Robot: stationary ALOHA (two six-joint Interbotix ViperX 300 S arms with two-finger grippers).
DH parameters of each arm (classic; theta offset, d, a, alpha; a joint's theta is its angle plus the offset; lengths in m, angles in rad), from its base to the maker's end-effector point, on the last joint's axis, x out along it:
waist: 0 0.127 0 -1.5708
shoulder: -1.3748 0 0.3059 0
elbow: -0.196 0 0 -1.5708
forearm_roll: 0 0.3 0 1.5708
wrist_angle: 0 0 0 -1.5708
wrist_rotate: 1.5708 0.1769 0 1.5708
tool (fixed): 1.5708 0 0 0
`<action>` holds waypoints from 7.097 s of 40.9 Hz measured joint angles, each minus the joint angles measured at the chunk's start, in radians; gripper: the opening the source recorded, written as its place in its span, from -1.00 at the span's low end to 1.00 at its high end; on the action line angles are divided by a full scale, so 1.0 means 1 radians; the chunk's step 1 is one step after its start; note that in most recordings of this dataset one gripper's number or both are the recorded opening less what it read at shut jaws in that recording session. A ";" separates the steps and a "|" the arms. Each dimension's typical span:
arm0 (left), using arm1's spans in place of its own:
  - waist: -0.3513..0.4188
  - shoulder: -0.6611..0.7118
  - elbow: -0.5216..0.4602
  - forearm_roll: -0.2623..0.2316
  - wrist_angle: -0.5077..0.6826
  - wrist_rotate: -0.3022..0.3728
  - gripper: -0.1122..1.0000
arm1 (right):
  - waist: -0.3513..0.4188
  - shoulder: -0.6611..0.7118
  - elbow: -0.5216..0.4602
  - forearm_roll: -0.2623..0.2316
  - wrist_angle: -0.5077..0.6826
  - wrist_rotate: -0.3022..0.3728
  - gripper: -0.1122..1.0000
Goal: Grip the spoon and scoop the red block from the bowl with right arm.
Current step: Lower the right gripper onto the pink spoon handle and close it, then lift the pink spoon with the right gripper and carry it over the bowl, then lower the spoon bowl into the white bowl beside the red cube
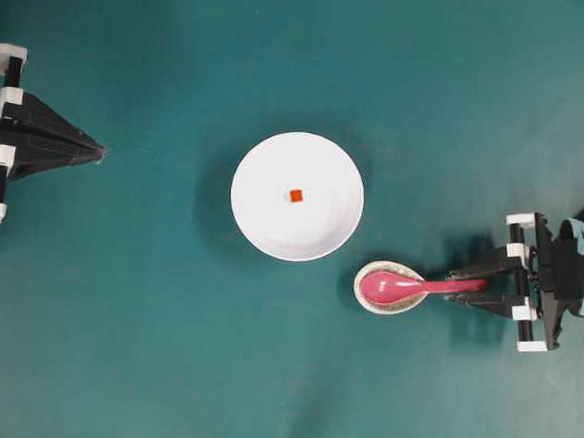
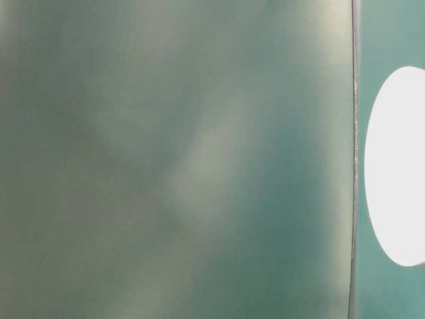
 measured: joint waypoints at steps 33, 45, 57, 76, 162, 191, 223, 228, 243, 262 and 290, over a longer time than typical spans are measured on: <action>0.000 0.000 0.000 -0.002 0.015 0.005 -0.80 | 0.000 -0.077 0.011 0.000 0.020 0.000 -0.37; 0.000 0.000 0.000 0.000 0.018 0.003 -0.80 | -0.018 -0.256 0.014 0.002 0.189 -0.014 -0.37; 0.002 0.000 0.000 0.002 0.028 0.000 -0.80 | -0.106 -0.492 -0.026 0.002 0.439 -0.098 -0.37; 0.002 0.000 0.000 0.002 0.035 0.003 -0.80 | -0.364 -0.851 -0.209 0.000 1.095 -0.291 -0.37; 0.006 -0.005 0.015 0.002 0.037 0.006 -0.80 | -0.724 -0.350 -0.985 -0.225 2.056 -0.305 -0.37; 0.006 -0.008 0.015 0.003 0.037 0.005 -0.80 | -0.695 -0.176 -1.043 -0.253 2.091 -0.311 -0.37; 0.008 -0.008 0.015 0.003 0.035 0.005 -0.80 | -0.686 -0.098 -1.058 -0.253 1.996 -0.311 -0.37; 0.006 -0.008 0.015 0.003 0.037 0.005 -0.80 | -0.686 -0.086 -1.072 -0.253 1.982 -0.311 -0.37; 0.008 -0.008 0.015 0.005 0.035 0.005 -0.80 | -0.669 -0.060 -1.112 -0.253 1.962 -0.314 -0.37; 0.008 -0.008 0.015 0.005 0.035 0.005 -0.80 | -0.652 -0.060 -1.112 -0.253 1.910 -0.305 -0.37; 0.008 -0.008 0.015 0.003 0.035 0.006 -0.80 | -0.650 -0.060 -1.114 -0.250 1.865 -0.276 -0.37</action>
